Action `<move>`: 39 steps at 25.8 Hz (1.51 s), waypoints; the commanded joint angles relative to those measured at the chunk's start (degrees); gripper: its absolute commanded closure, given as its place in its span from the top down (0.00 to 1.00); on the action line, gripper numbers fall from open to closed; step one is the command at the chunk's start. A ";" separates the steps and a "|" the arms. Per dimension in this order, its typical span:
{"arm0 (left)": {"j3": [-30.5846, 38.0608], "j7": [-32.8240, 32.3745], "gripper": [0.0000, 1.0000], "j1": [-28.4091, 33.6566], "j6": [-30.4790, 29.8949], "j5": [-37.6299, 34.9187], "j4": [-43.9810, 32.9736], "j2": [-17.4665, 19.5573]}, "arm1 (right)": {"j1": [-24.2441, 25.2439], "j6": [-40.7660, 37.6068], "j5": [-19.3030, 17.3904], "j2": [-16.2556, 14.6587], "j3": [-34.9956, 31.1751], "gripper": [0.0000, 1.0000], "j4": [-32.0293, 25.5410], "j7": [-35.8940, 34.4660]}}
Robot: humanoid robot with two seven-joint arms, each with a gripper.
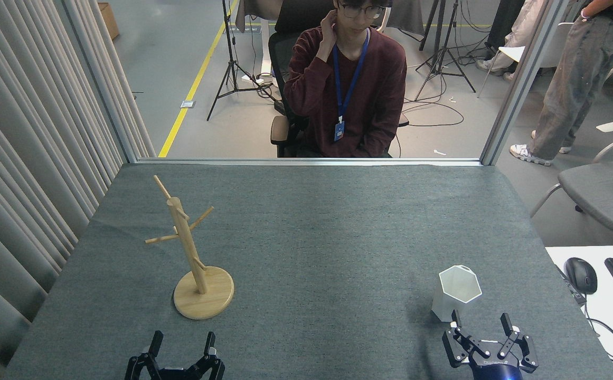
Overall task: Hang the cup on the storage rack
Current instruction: 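Move the right gripper to the white hexagonal cup and grasp it, then lift the cup with the right gripper and carry it toward the center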
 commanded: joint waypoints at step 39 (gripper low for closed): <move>-4.50 -0.74 1.00 -5.82 -2.53 -0.83 4.00 -0.40 | -11.30 4.80 3.72 -0.70 5.36 0.56 6.30 -2.57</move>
